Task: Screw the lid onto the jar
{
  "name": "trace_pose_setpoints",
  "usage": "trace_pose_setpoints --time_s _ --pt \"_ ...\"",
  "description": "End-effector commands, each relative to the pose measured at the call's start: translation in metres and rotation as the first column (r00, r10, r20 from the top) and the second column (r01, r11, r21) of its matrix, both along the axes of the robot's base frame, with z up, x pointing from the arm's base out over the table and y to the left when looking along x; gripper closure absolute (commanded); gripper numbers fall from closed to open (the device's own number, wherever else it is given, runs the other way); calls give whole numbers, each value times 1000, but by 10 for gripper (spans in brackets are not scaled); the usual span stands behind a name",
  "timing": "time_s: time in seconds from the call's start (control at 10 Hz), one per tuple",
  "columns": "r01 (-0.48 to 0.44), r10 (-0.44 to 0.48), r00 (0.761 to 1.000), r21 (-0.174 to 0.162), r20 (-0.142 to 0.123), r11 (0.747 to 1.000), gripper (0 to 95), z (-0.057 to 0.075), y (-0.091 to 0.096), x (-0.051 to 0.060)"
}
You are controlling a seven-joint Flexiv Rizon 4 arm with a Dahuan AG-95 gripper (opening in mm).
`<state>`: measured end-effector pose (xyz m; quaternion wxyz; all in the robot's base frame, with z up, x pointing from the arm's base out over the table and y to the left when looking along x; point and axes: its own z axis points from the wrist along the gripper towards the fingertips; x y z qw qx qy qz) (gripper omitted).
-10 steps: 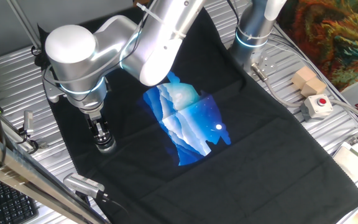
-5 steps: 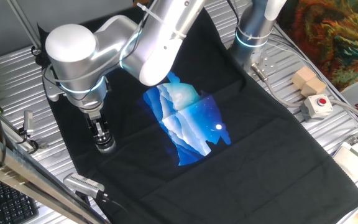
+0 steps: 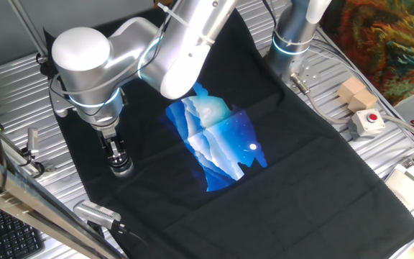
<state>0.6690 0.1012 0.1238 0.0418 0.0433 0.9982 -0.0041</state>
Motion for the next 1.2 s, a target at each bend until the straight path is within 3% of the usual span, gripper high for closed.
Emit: trace_pose_setpoints --time_s 0.1,1.2 --pt "-3 4 1000 2 -2 1000 950 1 0 0" --pt "-10 10 1000 2 -16 1000 950 4 1 0"
